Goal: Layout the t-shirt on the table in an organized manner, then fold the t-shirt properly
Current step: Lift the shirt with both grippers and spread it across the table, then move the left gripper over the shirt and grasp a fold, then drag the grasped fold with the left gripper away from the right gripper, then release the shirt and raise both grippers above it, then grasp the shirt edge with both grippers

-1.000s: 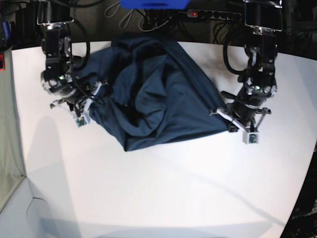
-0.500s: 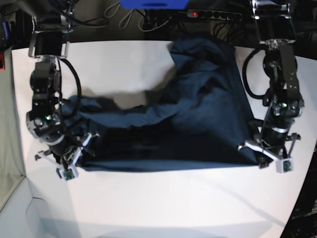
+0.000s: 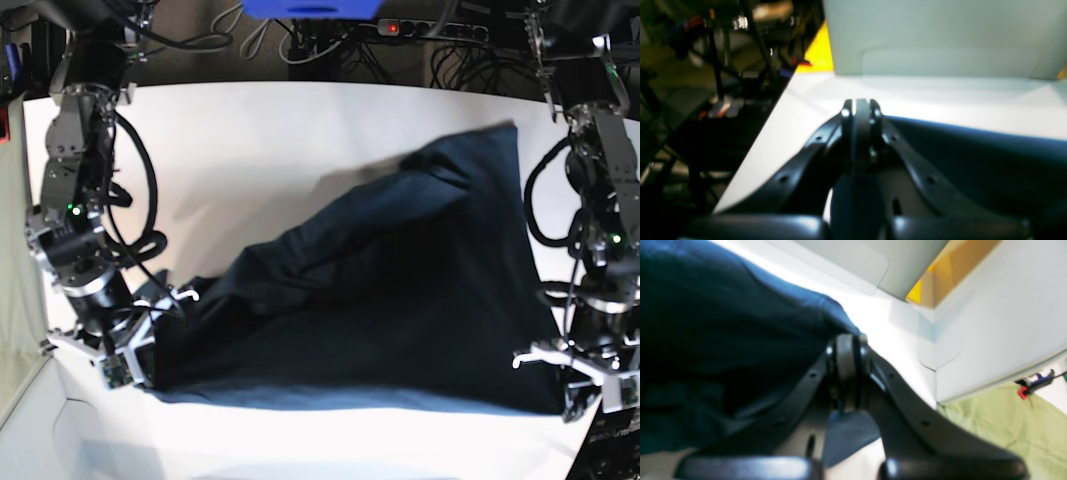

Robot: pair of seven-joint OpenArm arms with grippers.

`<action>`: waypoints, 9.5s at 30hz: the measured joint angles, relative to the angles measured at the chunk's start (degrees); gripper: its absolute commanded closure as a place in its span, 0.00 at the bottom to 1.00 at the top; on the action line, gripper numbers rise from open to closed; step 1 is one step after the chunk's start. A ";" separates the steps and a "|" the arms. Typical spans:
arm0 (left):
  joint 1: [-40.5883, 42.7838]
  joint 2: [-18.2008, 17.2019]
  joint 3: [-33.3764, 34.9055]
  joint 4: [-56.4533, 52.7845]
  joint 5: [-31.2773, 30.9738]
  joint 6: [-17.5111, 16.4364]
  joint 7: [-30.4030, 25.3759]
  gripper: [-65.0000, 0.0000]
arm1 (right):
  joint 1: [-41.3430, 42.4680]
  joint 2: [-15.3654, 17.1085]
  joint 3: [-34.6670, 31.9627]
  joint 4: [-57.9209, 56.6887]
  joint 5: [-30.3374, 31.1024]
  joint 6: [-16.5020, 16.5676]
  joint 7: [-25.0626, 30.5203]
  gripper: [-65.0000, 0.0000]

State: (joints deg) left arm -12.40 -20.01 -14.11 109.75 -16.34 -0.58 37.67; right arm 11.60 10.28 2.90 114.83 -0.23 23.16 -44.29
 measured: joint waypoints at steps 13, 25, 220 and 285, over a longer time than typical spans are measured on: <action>0.31 0.52 -12.33 5.70 -0.57 -0.68 -0.17 0.99 | 0.11 -5.75 9.94 0.79 0.96 1.03 0.76 1.00; -8.24 0.59 -6.71 -4.90 -0.07 -0.39 -0.94 0.99 | 9.86 -6.99 8.28 -8.98 0.37 0.61 0.72 1.00; 18.60 10.67 2.36 -26.95 6.73 0.17 -15.10 0.57 | -24.52 -7.15 -12.00 -9.88 0.02 -4.57 14.16 0.31; 13.51 12.96 2.19 -35.85 6.91 0.35 -16.61 1.00 | -24.13 -7.32 -24.39 -12.11 -0.17 -4.76 14.08 0.31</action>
State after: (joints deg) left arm 1.10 -7.05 -11.92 73.91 -9.43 -0.23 21.06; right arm -12.53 2.96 -21.50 102.72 -0.40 18.39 -30.22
